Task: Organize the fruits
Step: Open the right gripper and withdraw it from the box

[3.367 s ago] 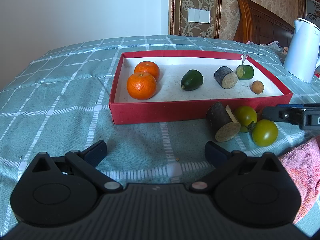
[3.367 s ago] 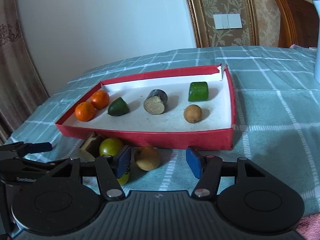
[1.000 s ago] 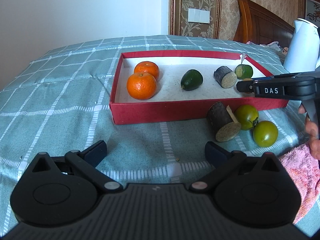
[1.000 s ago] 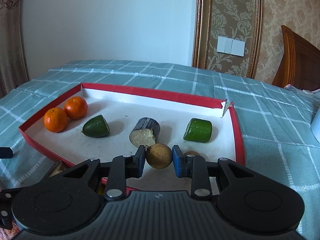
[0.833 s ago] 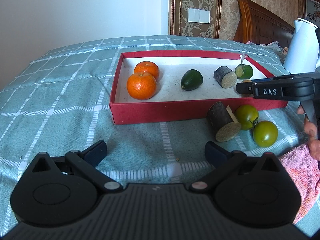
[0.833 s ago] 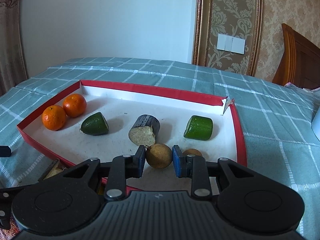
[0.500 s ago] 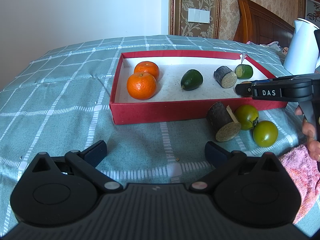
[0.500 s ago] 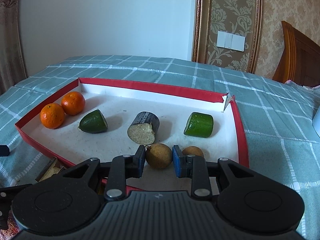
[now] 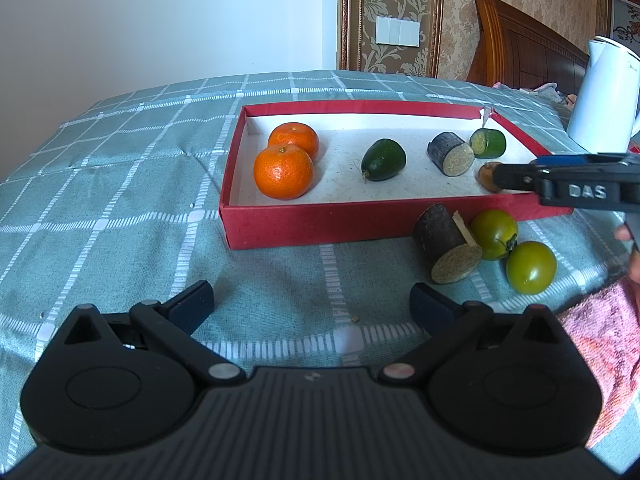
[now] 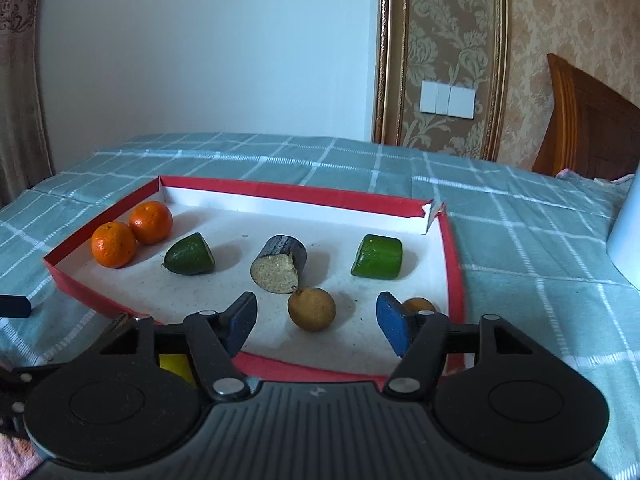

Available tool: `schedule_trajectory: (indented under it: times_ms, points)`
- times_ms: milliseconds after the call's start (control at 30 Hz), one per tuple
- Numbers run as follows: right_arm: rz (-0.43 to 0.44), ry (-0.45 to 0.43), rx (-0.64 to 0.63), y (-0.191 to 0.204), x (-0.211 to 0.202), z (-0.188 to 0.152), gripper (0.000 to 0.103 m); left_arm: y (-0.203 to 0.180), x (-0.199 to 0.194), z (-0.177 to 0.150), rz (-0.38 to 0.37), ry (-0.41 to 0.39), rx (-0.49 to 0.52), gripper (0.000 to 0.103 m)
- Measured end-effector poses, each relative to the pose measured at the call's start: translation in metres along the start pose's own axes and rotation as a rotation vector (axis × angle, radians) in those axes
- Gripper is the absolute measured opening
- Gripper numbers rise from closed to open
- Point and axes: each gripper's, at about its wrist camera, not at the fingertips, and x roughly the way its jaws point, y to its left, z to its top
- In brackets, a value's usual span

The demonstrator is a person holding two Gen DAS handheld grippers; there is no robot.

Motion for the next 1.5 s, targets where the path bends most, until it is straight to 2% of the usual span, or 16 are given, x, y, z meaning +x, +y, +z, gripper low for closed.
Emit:
schedule_trajectory:
  times_ms: [100, 167, 233, 400, 767, 1067, 1333, 1500]
  points:
    - [0.018, -0.016, 0.021, -0.003, -0.013, -0.004, 0.067, 0.000, 0.000, 0.000, 0.000, 0.000, 0.000, 0.103]
    - [0.020, -0.030, 0.031, -0.005, -0.023, -0.007, 0.075, 0.000, 0.000, 0.000, 0.000, 0.000, 0.000, 0.103]
    - [0.025, -0.036, 0.036, -0.006, -0.031, -0.012, 0.078, 0.000, 0.000, 0.000, 0.000, 0.000, 0.000, 0.103]
    - [0.013, -0.021, 0.002, -0.005, -0.041, -0.021, 0.079, 0.000, 0.000, 0.000, 0.000, 0.000, 0.001, 0.103]
    - [0.010, 0.097, 0.025, -0.012, -0.028, -0.036, 0.080, 0.000, 0.000, 0.000, 0.001, 0.000, 0.001, 0.103]
    - [0.033, 0.110, 0.034, -0.014, -0.026, -0.038, 0.087, 0.000, 0.000, 0.000, 0.001, 0.000, 0.001, 0.103]
    - [0.024, 0.120, 0.011, -0.010, -0.024, -0.038, 0.089, -0.004, -0.002, -0.001, 0.022, -0.004, -0.003, 0.103]
    - [0.024, 0.120, 0.011, -0.010, -0.024, -0.038, 0.089, -0.011, -0.006, -0.001, 0.043, -0.017, 0.028, 0.103]
